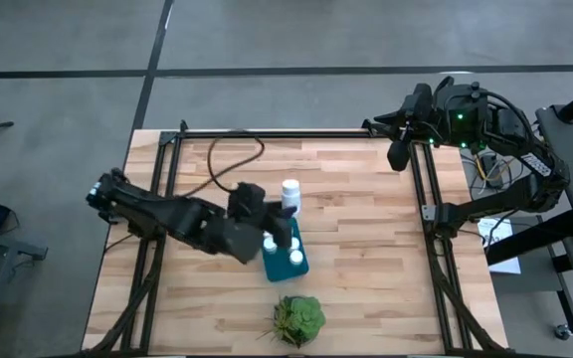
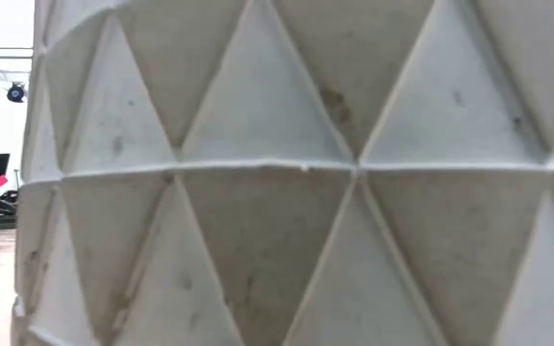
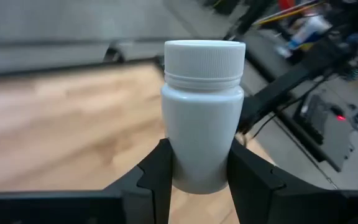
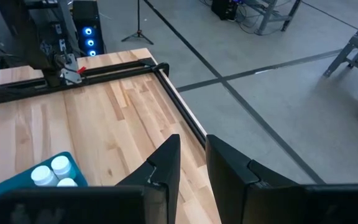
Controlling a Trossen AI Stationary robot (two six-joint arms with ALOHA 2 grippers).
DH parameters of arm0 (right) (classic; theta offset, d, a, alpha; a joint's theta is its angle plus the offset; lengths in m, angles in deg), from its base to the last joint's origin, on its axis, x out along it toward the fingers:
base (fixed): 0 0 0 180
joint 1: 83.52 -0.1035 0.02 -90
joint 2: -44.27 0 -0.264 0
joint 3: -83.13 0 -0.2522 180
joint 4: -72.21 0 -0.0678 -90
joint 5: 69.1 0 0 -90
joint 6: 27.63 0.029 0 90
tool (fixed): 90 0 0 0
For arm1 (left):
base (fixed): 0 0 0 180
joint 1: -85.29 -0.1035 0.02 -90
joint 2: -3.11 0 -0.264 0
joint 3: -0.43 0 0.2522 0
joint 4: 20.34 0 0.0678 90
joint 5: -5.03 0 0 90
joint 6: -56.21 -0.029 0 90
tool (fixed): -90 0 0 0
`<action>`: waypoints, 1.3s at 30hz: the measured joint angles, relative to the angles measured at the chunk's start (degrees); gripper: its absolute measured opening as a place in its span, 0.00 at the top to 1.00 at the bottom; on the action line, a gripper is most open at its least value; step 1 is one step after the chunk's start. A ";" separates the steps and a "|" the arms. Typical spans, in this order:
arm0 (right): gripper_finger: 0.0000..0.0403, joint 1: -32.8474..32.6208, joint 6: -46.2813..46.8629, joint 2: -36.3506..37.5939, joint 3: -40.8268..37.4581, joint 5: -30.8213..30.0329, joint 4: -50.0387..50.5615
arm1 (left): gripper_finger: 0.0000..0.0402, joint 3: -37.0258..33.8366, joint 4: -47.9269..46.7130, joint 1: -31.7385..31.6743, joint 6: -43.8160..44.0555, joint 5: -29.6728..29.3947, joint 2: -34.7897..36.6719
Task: Pick and place pill bottles into a basket
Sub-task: Put the medicine bottle into the container
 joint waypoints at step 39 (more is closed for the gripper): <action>0.57 -1.10 15.50 -7.18 0.04 55.00 -18.97 | 0.74 1.51 -12.44 -0.55 -23.02 34.36 7.67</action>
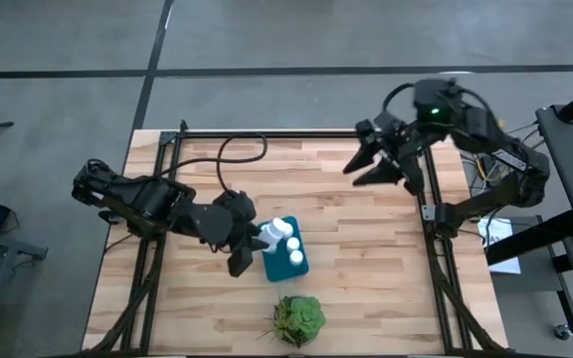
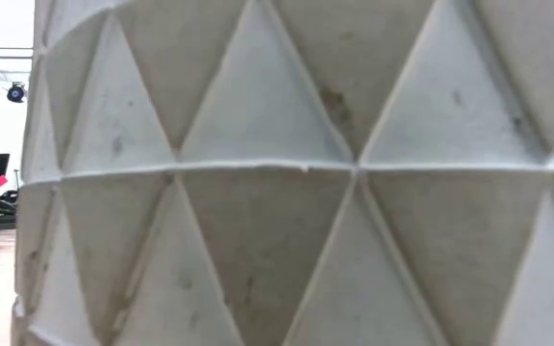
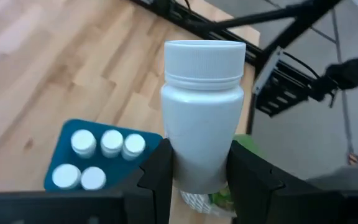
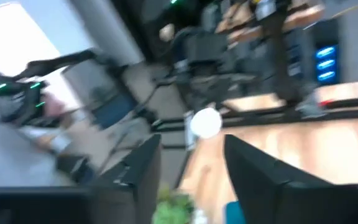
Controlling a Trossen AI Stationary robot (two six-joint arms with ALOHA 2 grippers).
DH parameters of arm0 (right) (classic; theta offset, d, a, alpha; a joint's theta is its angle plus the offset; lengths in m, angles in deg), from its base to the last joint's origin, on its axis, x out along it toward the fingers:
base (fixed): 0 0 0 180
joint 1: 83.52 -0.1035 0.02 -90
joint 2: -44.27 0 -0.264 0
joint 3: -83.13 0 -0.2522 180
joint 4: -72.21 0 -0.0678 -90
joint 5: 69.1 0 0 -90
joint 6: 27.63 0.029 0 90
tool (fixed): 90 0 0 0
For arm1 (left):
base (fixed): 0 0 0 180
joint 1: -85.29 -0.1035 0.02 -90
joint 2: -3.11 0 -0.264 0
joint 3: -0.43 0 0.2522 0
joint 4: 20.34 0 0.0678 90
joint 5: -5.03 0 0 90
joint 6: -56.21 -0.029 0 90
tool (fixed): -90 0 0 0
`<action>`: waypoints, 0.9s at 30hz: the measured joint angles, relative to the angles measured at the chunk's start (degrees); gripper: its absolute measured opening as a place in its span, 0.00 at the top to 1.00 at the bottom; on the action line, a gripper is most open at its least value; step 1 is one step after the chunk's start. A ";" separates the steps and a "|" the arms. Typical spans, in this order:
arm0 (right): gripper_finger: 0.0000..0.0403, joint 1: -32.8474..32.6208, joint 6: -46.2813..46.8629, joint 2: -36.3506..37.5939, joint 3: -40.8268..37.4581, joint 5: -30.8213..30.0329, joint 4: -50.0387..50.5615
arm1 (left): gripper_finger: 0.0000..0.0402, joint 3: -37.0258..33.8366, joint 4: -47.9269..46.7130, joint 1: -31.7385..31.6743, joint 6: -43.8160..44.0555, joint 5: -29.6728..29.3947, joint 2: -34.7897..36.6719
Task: Pick and place pill bottles into a basket
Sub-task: Put the medicine bottle into the container
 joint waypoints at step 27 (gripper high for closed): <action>0.18 -11.01 -11.14 -15.79 0.00 -6.82 -2.18 | 0.74 -0.61 -2.80 -1.59 1.25 4.74 -0.22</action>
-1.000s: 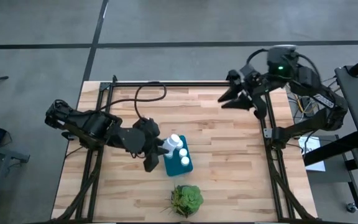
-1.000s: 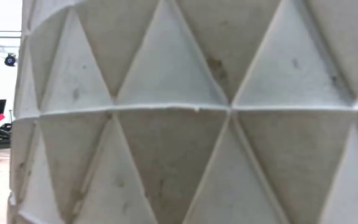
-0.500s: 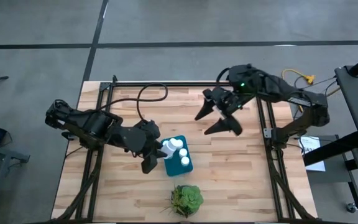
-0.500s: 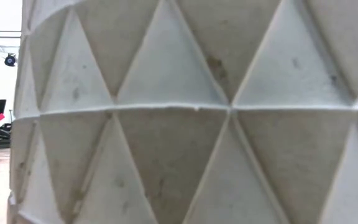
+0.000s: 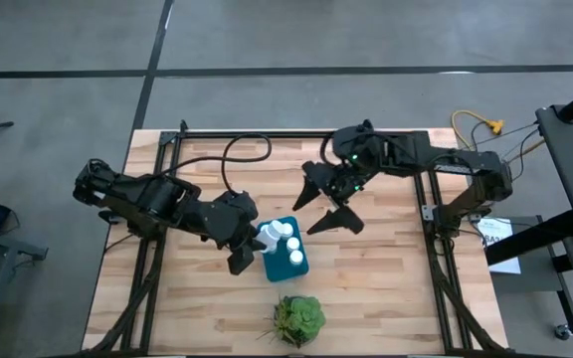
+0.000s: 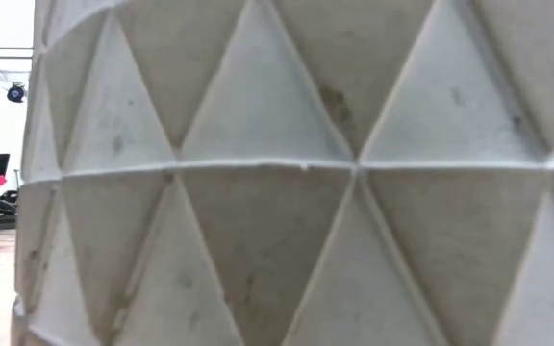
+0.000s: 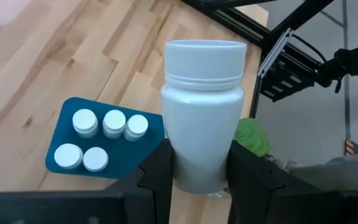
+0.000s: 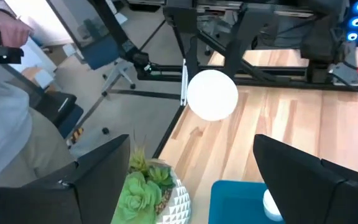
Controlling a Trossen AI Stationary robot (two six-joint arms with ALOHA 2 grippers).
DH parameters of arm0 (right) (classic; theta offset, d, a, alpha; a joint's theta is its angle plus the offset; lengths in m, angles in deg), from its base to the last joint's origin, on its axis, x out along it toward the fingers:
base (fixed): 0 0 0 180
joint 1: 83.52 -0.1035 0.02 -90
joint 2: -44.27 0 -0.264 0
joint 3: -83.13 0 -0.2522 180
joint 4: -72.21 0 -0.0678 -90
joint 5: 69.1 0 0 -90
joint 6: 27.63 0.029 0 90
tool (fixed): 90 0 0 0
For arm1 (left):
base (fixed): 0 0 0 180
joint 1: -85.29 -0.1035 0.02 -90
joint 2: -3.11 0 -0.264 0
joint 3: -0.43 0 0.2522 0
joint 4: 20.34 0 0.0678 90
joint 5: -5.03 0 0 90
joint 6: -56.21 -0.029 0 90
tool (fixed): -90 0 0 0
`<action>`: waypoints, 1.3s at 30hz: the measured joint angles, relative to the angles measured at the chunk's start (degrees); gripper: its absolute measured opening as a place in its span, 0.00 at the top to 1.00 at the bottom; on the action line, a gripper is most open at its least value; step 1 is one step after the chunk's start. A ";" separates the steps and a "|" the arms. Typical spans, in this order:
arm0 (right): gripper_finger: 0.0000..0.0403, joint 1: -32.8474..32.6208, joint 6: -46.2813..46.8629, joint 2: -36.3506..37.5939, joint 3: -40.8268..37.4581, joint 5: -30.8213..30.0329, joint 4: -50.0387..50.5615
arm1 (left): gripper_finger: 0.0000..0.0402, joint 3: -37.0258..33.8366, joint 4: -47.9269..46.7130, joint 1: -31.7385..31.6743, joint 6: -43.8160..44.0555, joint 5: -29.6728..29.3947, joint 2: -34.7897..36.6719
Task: Pick and place pill bottles into a basket
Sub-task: Put the medicine bottle into the container
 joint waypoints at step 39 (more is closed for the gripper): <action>0.19 -1.72 7.32 -6.76 -0.04 -0.28 -13.67 | 0.74 -0.59 0.54 -0.99 -1.66 1.95 -1.34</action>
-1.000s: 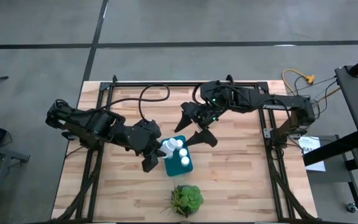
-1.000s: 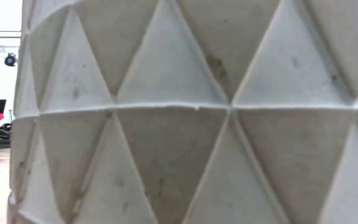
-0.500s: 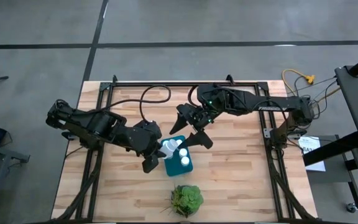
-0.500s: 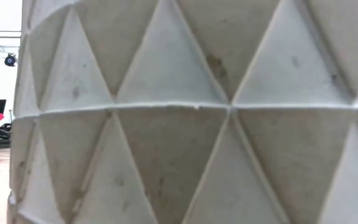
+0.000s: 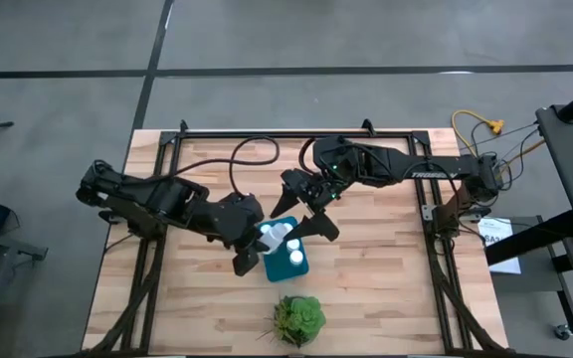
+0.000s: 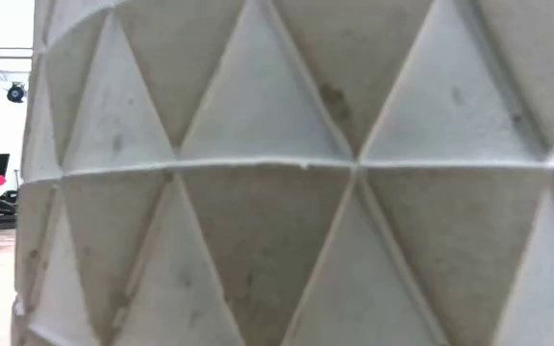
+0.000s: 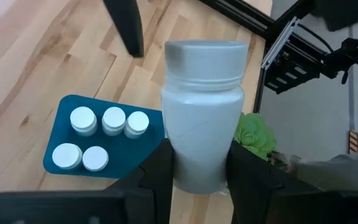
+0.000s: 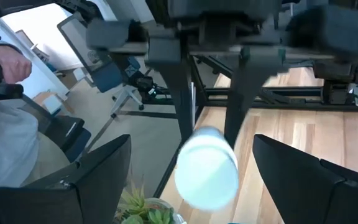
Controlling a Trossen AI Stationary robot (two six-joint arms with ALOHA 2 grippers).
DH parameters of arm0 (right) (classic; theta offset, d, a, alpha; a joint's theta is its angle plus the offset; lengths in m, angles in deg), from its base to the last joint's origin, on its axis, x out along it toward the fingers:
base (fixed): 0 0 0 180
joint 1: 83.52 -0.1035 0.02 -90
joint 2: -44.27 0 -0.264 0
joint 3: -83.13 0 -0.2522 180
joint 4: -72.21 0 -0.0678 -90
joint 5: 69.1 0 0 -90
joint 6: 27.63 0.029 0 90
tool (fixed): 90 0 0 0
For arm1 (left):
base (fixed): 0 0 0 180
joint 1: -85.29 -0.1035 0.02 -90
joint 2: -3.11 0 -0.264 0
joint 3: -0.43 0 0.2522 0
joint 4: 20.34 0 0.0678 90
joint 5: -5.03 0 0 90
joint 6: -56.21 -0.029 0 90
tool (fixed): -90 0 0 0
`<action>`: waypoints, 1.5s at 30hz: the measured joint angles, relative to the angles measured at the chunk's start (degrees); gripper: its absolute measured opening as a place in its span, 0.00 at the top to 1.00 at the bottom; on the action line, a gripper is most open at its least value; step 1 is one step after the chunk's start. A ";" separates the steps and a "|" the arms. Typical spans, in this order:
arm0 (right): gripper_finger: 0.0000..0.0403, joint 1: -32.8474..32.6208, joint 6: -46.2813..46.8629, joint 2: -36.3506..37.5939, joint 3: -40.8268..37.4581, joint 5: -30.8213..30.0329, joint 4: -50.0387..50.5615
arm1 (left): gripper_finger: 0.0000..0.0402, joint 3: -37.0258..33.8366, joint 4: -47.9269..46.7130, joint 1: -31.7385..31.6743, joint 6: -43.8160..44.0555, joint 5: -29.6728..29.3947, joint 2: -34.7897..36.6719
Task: Pick and place pill bottles into a basket
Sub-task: Put the medicine bottle into the container
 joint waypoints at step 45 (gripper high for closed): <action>0.60 -1.70 1.56 -3.45 0.02 0.70 3.63 | 0.76 0.96 1.65 -1.00 -0.88 2.64 -1.16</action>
